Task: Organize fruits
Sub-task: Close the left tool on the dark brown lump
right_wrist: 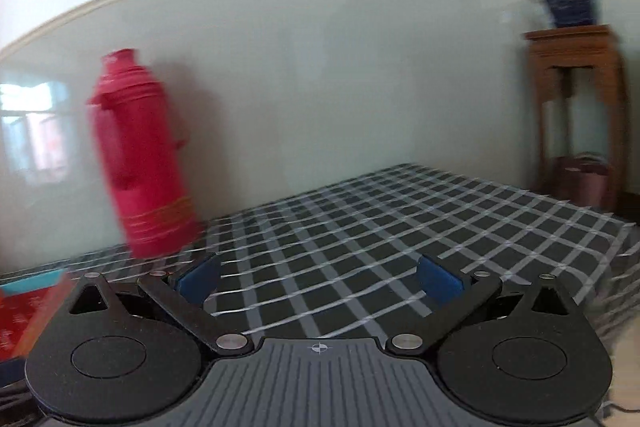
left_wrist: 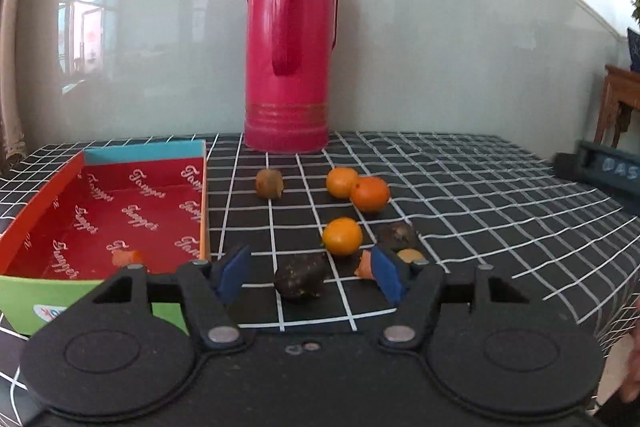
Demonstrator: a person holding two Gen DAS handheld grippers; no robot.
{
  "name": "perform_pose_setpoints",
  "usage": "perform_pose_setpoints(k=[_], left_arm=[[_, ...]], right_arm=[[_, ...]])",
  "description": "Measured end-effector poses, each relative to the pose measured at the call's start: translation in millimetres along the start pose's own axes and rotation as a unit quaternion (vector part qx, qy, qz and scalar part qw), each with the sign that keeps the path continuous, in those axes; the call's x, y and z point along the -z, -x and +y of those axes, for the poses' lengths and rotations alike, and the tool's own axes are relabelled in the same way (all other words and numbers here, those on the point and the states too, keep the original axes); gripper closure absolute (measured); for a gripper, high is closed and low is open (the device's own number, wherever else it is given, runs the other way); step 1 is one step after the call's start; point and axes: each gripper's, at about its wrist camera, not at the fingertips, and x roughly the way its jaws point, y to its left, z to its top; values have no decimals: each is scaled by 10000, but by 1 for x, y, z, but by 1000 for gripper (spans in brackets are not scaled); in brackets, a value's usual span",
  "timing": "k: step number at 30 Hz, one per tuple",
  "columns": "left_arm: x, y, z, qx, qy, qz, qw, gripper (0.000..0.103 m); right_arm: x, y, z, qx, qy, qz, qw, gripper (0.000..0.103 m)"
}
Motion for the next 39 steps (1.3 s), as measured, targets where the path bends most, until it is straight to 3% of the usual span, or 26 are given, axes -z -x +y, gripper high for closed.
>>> perform_pose_setpoints(k=[9, 14, 18, 24, 26, 30, 39], left_arm=[[2, -21, -6, -328, -22, 226, 9992, 47], [3, -27, -16, -522, -228, 236, 9981, 47], [5, -34, -17, -476, -161, 366, 9981, 48], [6, -45, -18, -605, -118, 492, 9969, 64], [7, -48, -14, -681, -35, 545, 9962, 76], [6, -47, -8, -613, 162, 550, 9965, 76], [-7, -13, -3, -772, 168, -362, 9962, 76]], right_arm=[[0, -3, -27, 438, -87, 58, 9990, 0], [-2, -7, -30, 501, -142, 86, 9986, 0], [-1, -6, -33, 494, -164, 112, 9986, 0], [0, -6, -34, 498, -180, 154, 9985, 0], [-1, -7, -34, 486, -210, 173, 9984, 0], [-1, -8, -32, 460, -214, 183, 9985, 0], [0, -8, -24, 305, -205, 219, 9991, 0]])
